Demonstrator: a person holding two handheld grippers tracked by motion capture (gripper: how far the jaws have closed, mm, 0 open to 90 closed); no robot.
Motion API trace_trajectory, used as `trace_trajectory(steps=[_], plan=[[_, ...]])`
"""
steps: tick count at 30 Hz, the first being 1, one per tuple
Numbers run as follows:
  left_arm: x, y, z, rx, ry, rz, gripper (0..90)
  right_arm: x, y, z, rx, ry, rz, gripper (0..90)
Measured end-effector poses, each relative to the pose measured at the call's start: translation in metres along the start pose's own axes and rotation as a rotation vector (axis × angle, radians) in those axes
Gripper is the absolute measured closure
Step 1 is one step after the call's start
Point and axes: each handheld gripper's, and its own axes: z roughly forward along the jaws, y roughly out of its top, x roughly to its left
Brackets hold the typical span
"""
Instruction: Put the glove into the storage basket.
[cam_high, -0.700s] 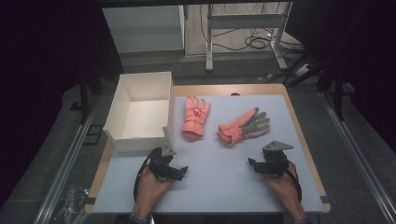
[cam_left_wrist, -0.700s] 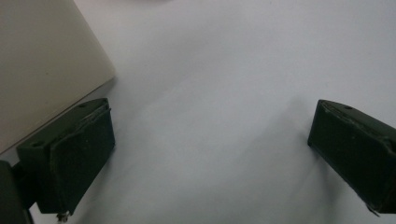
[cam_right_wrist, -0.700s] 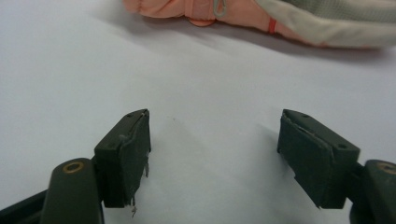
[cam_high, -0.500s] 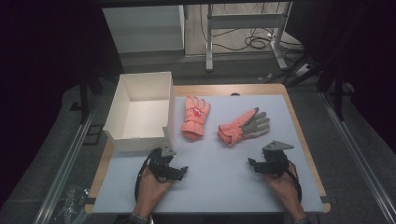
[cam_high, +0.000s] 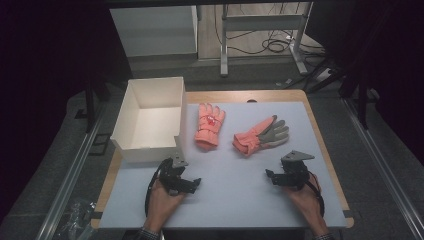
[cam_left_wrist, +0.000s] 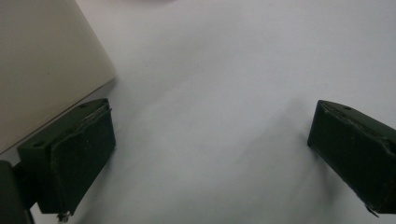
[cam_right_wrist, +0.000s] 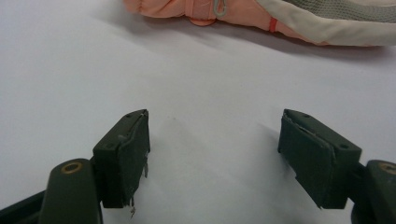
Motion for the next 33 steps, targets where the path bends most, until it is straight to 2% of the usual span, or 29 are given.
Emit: trace_trajectory(steps=[9,10,17,18,23,26,27,28,33], plan=[[0.0,0.0,0.0,0.0,0.0,0.0,0.9,0.001,0.003,-0.001,0.018,-0.011,0.017,27.8],[0.0,0.0,0.0,0.0,0.0,0.0,0.9,-0.001,0.006,-0.002,0.021,-0.005,0.038,27.8],[0.0,0.0,0.0,0.0,0.0,0.0,0.9,-0.006,0.021,-0.004,0.006,0.004,0.063,29.8],[0.0,0.0,0.0,0.0,0.0,0.0,0.9,-0.006,0.029,-0.005,0.001,0.003,0.063,30.6],[0.0,0.0,0.0,0.0,0.001,0.0,0.9,-0.01,0.044,-0.005,-0.013,0.001,0.064,35.2],[0.0,0.0,0.0,0.0,0.0,-0.001,0.9,-0.017,0.06,-0.002,-0.018,0.002,0.079,44.1],[0.0,0.0,0.0,0.0,0.0,-0.001,0.9,-0.017,0.06,-0.002,-0.018,0.002,0.079,44.1],[0.0,0.0,0.0,0.0,0.001,0.0,0.9,-0.02,0.068,0.001,-0.021,-0.003,0.085,48.2],[0.0,0.0,0.0,0.0,0.0,-0.001,0.9,-0.027,0.089,0.014,-0.01,-0.041,0.095,52.6]])
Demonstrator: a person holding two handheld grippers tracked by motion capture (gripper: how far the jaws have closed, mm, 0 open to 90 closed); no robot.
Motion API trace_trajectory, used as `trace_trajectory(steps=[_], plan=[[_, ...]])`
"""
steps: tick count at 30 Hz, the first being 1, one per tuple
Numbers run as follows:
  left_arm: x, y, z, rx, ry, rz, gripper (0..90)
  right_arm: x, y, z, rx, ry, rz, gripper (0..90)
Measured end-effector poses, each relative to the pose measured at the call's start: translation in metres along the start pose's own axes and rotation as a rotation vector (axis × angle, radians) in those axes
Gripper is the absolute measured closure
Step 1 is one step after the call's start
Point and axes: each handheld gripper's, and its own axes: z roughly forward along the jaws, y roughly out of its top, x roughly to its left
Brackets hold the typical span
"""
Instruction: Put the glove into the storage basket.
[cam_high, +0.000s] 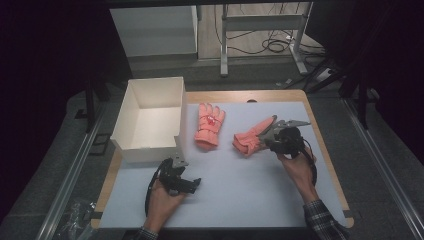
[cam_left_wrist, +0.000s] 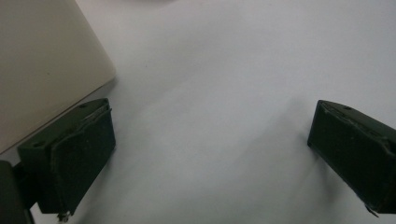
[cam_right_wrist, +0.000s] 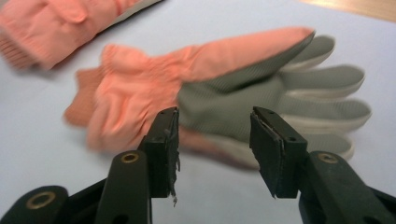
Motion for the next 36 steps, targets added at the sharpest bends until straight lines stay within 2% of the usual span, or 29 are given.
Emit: trace_trajectory(steps=[4,5,8,10,11,12,13,16,20,21,22,23,25,28,29,35,36], plan=[[0.0,0.0,0.0,-0.001,0.0,-0.001,0.9,-0.003,0.009,0.009,0.004,-0.018,0.012,51.7],[0.0,0.0,0.0,-0.001,0.0,-0.001,0.9,-0.004,0.015,0.017,0.009,-0.051,0.021,45.5],[0.0,0.0,0.0,-0.001,0.0,-0.001,0.9,-0.005,0.019,0.028,0.027,-0.081,0.041,37.9],[0.0,0.0,0.0,-0.001,0.0,-0.001,0.9,-0.005,0.02,0.033,0.034,-0.091,0.045,36.2],[0.0,0.0,0.0,-0.001,-0.001,0.0,0.9,-0.005,0.019,0.043,0.058,-0.131,0.053,34.9],[0.0,0.0,0.0,-0.001,-0.001,0.0,0.9,-0.005,0.019,0.043,0.058,-0.131,0.053,34.9],[0.0,0.0,0.0,-0.001,0.0,0.0,0.9,-0.007,0.017,0.053,0.094,-0.137,0.07,35.3],[0.0,0.0,0.0,-0.001,0.0,-0.001,0.9,-0.007,0.017,0.061,0.109,-0.132,0.068,43.5],[0.0,0.0,0.0,-0.002,0.0,-0.002,0.9,-0.002,0.018,0.065,0.126,-0.144,0.021,69.1],[0.0,0.0,0.0,-0.003,0.0,-0.003,0.9,-0.002,0.018,0.065,0.124,-0.15,0.008,74.2],[0.0,0.0,0.0,-0.003,0.0,-0.003,0.9,-0.002,0.018,0.065,0.124,-0.15,0.008,74.2],[0.0,0.0,0.0,-0.001,0.0,0.0,0.9,0.0,0.016,0.064,0.119,-0.166,-0.029,80.6],[0.0,0.0,0.0,-0.001,0.0,0.0,0.9,-0.002,0.015,0.061,0.109,-0.155,-0.042,83.0],[0.0,0.0,0.0,-0.001,0.0,0.0,0.9,-0.005,0.016,0.058,0.101,-0.129,-0.032,83.7],[0.0,0.0,0.0,-0.001,0.0,0.0,0.9,-0.009,0.017,0.052,0.089,-0.091,-0.019,84.4],[0.0,0.0,0.0,-0.001,0.0,0.0,0.9,-0.013,0.019,0.034,0.047,0.0,-0.038,85.3],[0.0,0.0,0.0,-0.001,0.0,0.0,0.9,-0.013,0.019,0.034,0.047,0.0,-0.038,85.3]])
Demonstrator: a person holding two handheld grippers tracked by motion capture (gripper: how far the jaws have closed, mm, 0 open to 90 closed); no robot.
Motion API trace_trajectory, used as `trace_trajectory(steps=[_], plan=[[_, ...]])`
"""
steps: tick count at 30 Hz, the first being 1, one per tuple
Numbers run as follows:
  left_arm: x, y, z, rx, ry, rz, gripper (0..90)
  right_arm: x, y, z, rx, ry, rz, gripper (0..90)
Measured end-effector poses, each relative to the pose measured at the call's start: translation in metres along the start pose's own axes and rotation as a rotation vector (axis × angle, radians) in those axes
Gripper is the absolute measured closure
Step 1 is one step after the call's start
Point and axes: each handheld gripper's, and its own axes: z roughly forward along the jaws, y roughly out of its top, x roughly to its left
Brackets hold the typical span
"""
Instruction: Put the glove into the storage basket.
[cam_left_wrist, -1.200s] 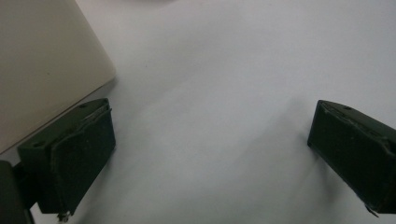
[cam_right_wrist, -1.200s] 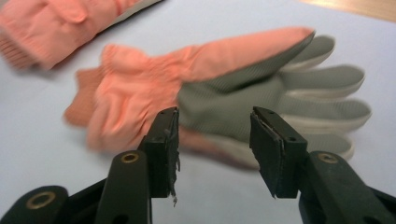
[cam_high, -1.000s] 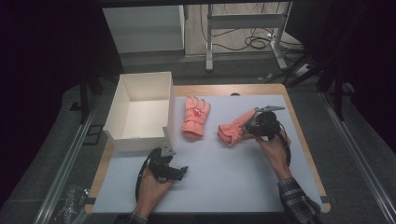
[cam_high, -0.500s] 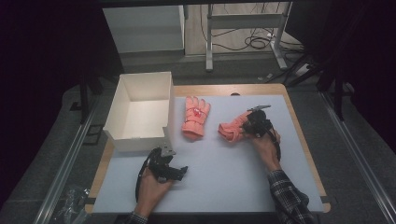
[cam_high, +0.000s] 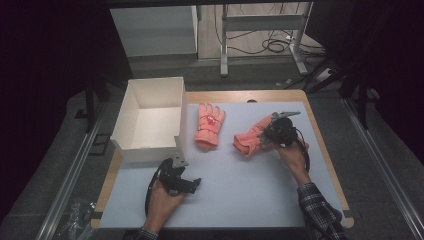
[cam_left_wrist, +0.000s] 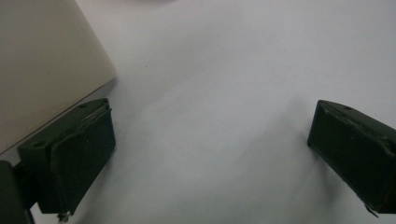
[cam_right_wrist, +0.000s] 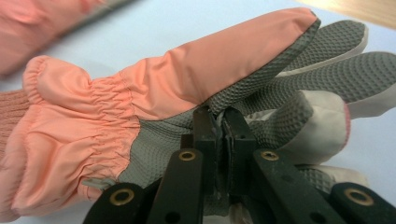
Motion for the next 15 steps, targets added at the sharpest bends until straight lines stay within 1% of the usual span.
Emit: trace_trajectory(steps=[1,2,3,5,6,10,11,15], plan=[[0.0,0.0,0.0,0.0,0.0,0.001,0.9,0.0,0.001,-0.005,-0.008,0.028,-0.001,85.3],[0.0,0.0,0.0,0.0,0.0,0.001,0.9,0.0,0.002,-0.014,-0.026,0.08,-0.018,85.3],[0.0,0.0,0.0,0.0,0.0,0.001,0.9,0.0,0.003,-0.019,-0.026,0.103,-0.04,85.3],[0.0,0.0,0.0,0.0,0.0,0.0,0.9,0.002,0.004,-0.026,-0.028,0.134,-0.076,85.2],[0.0,0.0,0.0,0.0,0.0,0.001,0.9,0.002,0.004,-0.031,-0.03,0.157,-0.1,85.2],[0.0,0.0,0.0,0.0,0.0,0.001,0.9,0.005,0.001,-0.044,-0.031,0.23,-0.16,85.0],[0.0,0.0,0.0,0.0,0.0,0.001,0.9,0.005,0.001,-0.046,-0.031,0.238,-0.17,84.9],[0.0,0.0,0.0,0.0,0.0,0.001,0.9,0.009,-0.006,-0.051,-0.032,0.302,-0.243,84.7]])
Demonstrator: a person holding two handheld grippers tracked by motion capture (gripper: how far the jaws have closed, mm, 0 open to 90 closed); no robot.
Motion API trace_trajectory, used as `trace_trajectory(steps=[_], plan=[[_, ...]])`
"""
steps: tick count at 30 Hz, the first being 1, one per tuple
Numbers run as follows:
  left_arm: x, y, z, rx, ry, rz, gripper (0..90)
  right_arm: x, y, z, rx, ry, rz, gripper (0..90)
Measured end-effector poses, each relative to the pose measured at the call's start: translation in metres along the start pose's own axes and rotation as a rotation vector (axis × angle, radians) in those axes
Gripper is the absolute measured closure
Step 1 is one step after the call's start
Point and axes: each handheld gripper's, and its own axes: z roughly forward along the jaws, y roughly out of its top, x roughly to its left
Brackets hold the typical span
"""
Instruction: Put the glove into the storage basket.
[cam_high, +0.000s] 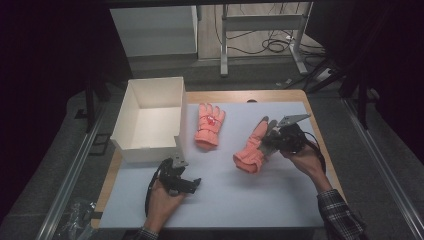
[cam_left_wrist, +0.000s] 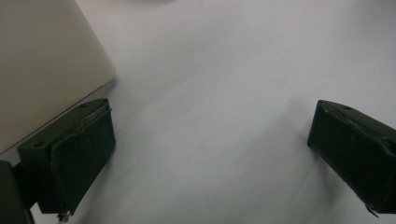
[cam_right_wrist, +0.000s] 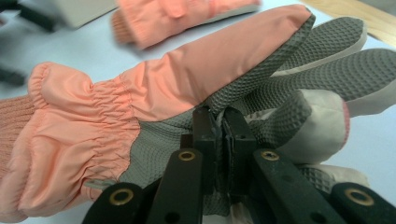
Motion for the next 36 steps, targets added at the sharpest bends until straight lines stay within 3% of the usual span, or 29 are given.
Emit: trace_trajectory(steps=[6,9,10,12,13,14,18,20,23,26,31,34,36], plan=[[0.0,0.0,0.0,0.0,0.0,0.0,0.9,0.012,-0.003,0.005,0.029,0.122,-0.113,84.7],[0.0,0.0,0.0,0.0,0.0,0.0,0.9,0.015,-0.003,0.008,0.038,0.156,-0.144,84.7],[0.0,0.0,0.0,0.0,0.0,0.001,0.9,0.02,-0.003,0.012,0.053,0.212,-0.184,84.6],[0.0,0.0,0.0,0.0,0.0,0.0,0.9,0.023,-0.002,0.017,0.07,0.249,-0.233,84.6],[0.0,0.0,0.0,0.0,0.0,0.0,0.9,0.023,-0.002,0.017,0.07,0.249,-0.233,84.6],[0.0,0.0,0.0,0.0,0.0,0.0,0.9,0.027,-0.002,0.023,0.085,0.279,-0.273,84.6],[0.0,0.0,0.0,0.0,0.001,0.002,0.9,0.03,-0.001,0.033,0.093,0.334,-0.32,84.5],[0.0,0.0,0.0,-0.001,0.0,-0.001,0.9,0.03,0.0,0.038,0.102,0.323,-0.336,84.2],[0.0,0.0,0.0,-0.001,0.0,0.0,0.9,0.03,-0.003,0.047,0.127,0.299,-0.346,82.8],[0.0,0.0,0.0,-0.001,0.0,0.0,0.9,0.028,-0.005,0.051,0.121,0.29,-0.323,78.1],[0.0,0.0,0.0,-0.001,0.0,0.0,0.9,0.025,-0.003,0.045,0.076,0.277,-0.293,75.2],[0.0,0.0,0.0,-0.001,0.0,0.0,0.9,0.021,0.002,0.037,0.034,0.28,-0.251,73.8],[0.0,0.0,0.0,0.0,0.0,0.0,0.9,0.017,0.008,0.032,0.01,0.256,-0.216,70.1]])
